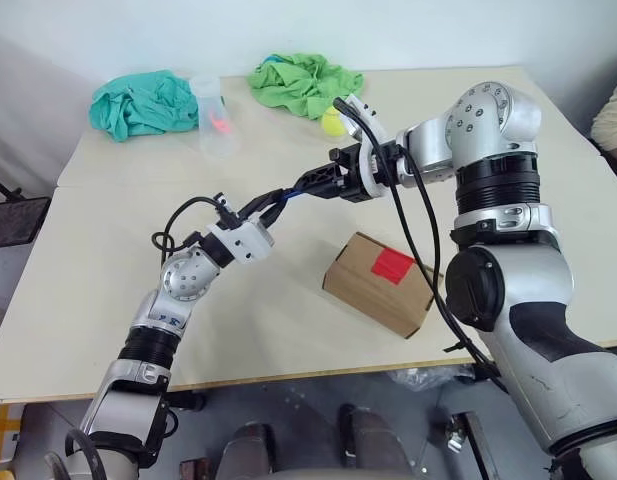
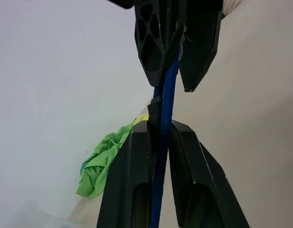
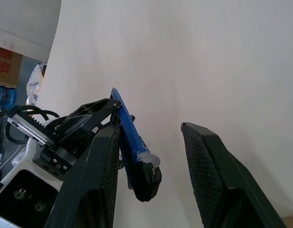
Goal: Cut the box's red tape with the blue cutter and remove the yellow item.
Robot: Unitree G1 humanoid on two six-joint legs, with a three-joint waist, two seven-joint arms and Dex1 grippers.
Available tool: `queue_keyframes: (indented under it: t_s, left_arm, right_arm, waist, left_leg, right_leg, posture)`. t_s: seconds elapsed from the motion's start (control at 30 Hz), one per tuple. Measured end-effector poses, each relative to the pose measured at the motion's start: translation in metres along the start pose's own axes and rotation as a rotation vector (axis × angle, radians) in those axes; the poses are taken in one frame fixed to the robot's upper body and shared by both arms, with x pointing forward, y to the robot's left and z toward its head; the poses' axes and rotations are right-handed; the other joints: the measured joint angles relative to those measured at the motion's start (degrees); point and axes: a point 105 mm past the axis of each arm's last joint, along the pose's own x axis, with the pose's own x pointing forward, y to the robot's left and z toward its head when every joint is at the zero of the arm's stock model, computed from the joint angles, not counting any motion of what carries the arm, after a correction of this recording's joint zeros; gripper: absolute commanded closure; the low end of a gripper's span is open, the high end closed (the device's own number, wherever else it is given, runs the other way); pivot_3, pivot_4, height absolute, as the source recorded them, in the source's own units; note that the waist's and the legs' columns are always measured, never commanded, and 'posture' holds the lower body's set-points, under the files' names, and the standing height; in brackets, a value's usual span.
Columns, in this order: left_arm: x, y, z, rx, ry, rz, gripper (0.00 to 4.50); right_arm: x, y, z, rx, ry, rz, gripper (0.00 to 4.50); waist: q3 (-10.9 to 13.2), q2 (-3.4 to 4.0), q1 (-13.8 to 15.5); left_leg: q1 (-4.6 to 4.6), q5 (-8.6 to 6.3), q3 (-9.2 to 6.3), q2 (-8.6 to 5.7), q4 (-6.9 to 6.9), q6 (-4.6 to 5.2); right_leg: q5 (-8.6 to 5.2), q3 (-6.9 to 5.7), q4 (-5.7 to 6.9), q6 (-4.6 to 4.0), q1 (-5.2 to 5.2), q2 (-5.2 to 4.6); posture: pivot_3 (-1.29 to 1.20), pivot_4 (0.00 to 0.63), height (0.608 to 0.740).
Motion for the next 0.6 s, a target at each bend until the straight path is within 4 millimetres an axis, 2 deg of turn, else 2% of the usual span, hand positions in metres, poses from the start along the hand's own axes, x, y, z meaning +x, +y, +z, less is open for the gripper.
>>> queue_keyframes:
  t_s: [0.1,0.17,0.47,0.6]
  left_arm:
    - [0.0,-0.001,-0.001,0.0,0.006,-0.008,4.1]
    - [-0.001,0.0,-0.002,-0.001,0.01,0.0,4.1]
    - [0.0,0.0,-0.001,0.001,0.007,0.001,4.1]
    - [0.001,0.001,-0.007,-0.067,0.043,0.001,3.0]
  right_arm:
    - [-0.001,0.004,0.002,-0.005,-0.01,0.019,3.93]
    - [0.0,0.008,0.003,-0.004,-0.012,0.045,4.34]
    - [-0.002,0.008,0.003,0.014,-0.012,0.056,4.34]
    - [-0.005,0.012,0.005,-0.027,-0.02,0.04,4.34]
  waist:
    - [0.0,0.0,0.0]
    - [0.0,0.0,-0.01]
    - [0.0,0.0,0.0]
    - [0.0,0.0,0.0]
  left_leg:
    - [-0.01,0.0,0.0,0.0,0.0,-0.01]
    - [0.0,0.0,0.0,0.0,0.0,-0.01]
    - [-0.01,0.01,0.0,0.0,0.0,-0.01]
    - [-0.01,0.01,0.0,0.0,0.0,-0.02]
  right_leg:
    - [0.0,0.0,0.0,0.0,0.0,0.0]
    - [0.0,0.0,0.0,0.0,0.0,0.01]
    - [0.0,-0.01,0.0,0.0,0.0,0.0]
    - [0.0,-0.01,0.0,0.0,0.0,0.0]
  posture:
    - [0.0,0.15,0.74]
    - [0.0,0.15,0.74]
    - [0.0,0.15,0.74]
    - [0.0,0.15,0.74]
